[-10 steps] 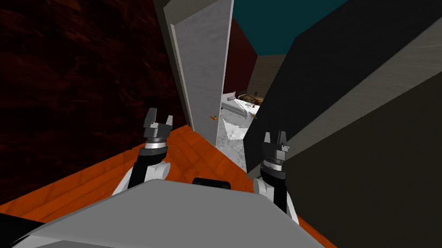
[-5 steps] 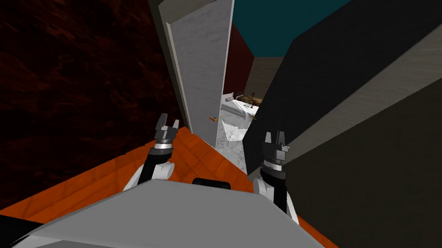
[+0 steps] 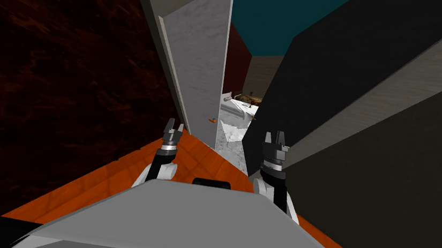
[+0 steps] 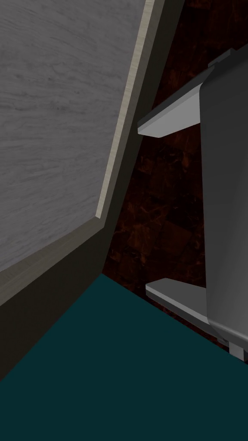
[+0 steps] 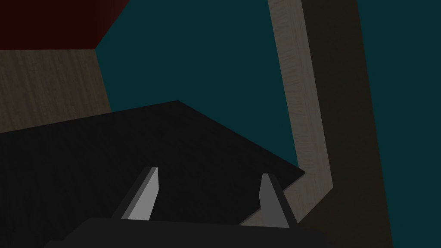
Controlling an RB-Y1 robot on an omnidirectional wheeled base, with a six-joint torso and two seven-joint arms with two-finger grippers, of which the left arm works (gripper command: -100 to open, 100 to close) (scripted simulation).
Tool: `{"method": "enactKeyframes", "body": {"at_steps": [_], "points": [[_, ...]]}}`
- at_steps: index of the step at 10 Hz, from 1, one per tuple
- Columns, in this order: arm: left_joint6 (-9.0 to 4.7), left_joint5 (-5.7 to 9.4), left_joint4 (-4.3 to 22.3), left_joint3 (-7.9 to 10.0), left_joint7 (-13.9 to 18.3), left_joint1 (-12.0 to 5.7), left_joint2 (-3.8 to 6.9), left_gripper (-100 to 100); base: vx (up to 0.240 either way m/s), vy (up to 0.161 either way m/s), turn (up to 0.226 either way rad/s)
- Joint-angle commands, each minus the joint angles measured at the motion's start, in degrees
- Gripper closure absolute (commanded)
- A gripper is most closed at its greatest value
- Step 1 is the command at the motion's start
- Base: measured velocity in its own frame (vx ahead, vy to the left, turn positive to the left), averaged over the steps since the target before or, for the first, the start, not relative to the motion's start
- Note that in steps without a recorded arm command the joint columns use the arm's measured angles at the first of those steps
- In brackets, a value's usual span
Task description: Push the door open
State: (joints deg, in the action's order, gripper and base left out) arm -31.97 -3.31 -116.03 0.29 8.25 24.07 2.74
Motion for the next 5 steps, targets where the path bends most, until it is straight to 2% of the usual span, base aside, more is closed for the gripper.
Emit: {"method": "enactKeyframes", "body": {"at_steps": [1,2,3,5], "points": [[-0.61,-0.12,2.9,-0.60,-0.3,-1.01,0.16,-100,0.092,0.067,-0.056],[-0.89,-0.16,4.4,-0.96,-0.4,-1.48,0.33,-100,0.091,0.072,-0.088],[-0.89,-0.16,4.8,-0.96,-0.4,-1.48,0.33,-100,0.059,0.049,-0.029],[-1.45,-0.24,8.2,-1.69,-0.5,-2.43,0.67,-100,0.058,0.051,-0.059]]}}
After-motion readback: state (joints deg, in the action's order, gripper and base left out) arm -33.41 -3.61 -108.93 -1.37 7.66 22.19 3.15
